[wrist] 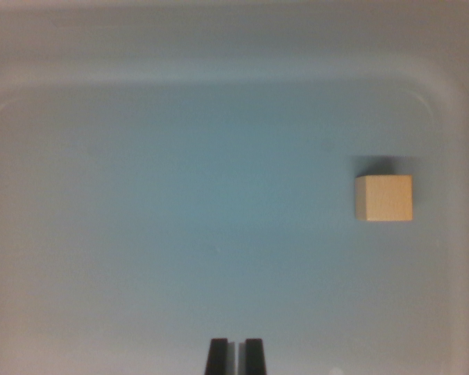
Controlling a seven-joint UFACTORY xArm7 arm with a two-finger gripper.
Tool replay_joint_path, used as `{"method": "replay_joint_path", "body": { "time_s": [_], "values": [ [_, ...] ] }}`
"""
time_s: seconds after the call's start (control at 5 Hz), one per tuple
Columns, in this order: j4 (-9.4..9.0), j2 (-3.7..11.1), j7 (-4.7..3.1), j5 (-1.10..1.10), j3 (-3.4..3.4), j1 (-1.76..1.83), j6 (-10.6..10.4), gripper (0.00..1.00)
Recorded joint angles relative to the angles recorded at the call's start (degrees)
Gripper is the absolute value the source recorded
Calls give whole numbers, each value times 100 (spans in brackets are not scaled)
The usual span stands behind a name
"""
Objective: Push wooden cube
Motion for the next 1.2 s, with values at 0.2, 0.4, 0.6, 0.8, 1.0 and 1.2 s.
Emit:
{"method": "replay_joint_path", "body": {
  "time_s": [0.2, 0.4, 0.6, 0.8, 1.0, 1.2],
  "values": [
    [-82, 74, -71, 15, -34, -23, -135, 0],
    [-82, 74, -71, 15, -34, -23, -135, 0],
    [-181, 165, -157, 33, -75, -52, -300, 0],
    [-181, 165, -157, 33, -75, -52, -300, 0],
    [-298, 270, -258, 54, -124, -85, -493, 0],
    [-298, 270, -258, 54, -124, -85, -493, 0]
  ]
}}
